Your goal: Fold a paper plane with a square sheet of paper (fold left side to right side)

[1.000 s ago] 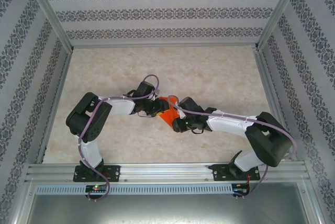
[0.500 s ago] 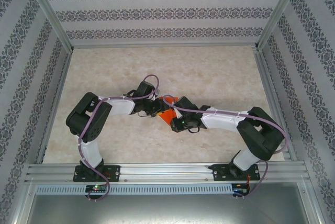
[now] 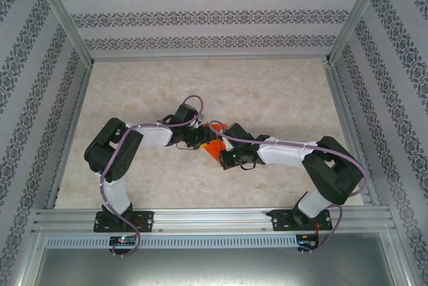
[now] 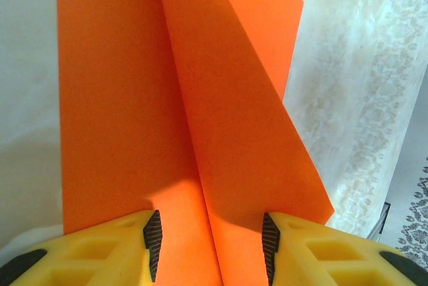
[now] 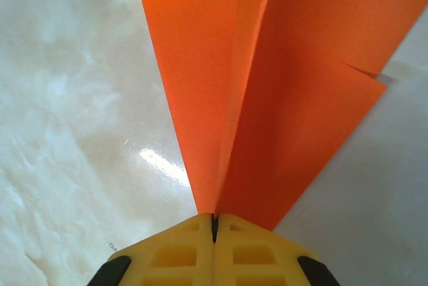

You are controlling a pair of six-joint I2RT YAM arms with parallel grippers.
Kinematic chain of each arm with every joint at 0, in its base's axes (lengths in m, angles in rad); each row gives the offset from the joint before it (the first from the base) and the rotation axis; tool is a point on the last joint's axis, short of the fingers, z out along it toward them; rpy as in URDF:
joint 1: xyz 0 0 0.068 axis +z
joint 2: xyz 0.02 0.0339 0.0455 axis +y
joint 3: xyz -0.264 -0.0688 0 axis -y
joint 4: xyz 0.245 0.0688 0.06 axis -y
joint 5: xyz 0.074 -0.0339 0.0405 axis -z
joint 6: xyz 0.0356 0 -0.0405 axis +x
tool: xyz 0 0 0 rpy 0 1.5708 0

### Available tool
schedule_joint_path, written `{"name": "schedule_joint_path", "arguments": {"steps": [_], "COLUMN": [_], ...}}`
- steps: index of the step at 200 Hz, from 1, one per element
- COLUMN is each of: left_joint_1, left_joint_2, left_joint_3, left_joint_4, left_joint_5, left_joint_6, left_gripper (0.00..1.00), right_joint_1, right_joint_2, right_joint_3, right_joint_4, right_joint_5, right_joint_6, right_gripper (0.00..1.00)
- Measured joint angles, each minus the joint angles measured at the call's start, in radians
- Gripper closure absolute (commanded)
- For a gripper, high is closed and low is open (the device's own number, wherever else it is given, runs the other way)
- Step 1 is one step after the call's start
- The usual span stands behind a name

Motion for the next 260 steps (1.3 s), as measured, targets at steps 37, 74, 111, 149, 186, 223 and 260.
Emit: {"name": "schedule_joint_path", "arguments": {"steps": [37, 74, 111, 149, 186, 223, 260], "left_joint_1": [0.0, 0.0, 0.0, 0.0, -0.002, -0.016, -0.02], "left_joint_2": [0.0, 0.0, 0.0, -0.001, -0.003, 0.0, 0.009], "left_joint_3": [0.0, 0.0, 0.0, 0.0, 0.001, 0.019, 0.028], "left_joint_4": [0.0, 0.0, 0.0, 0.0, -0.007, -0.031, -0.032], "left_joint_5": [0.0, 0.0, 0.0, 0.0, 0.0, -0.004, -0.004], "left_joint_6": [0.0, 0.0, 0.0, 0.002, 0.008, 0.011, 0.011], "left_gripper": [0.53, 0.53, 0.53, 0.52, 0.5, 0.5, 0.5], "right_joint_1": [-0.032, -0.059, -0.092, -0.113, -0.117, -0.117, -0.117], "right_joint_2": [-0.002, -0.002, -0.001, 0.0, 0.0, 0.0, -0.021], "right_joint_3": [-0.029, -0.058, -0.085, -0.101, -0.101, -0.101, -0.097], "right_joint_4": [0.043, 0.093, 0.142, 0.169, 0.169, 0.168, 0.142], "right_joint_5": [-0.058, -0.106, -0.177, -0.224, -0.232, -0.231, -0.223], "right_joint_6": [0.0, 0.006, 0.017, 0.019, 0.018, 0.015, 0.008], "right_gripper": [0.98, 0.98, 0.98, 0.98, 0.95, 0.8, 0.68]}}
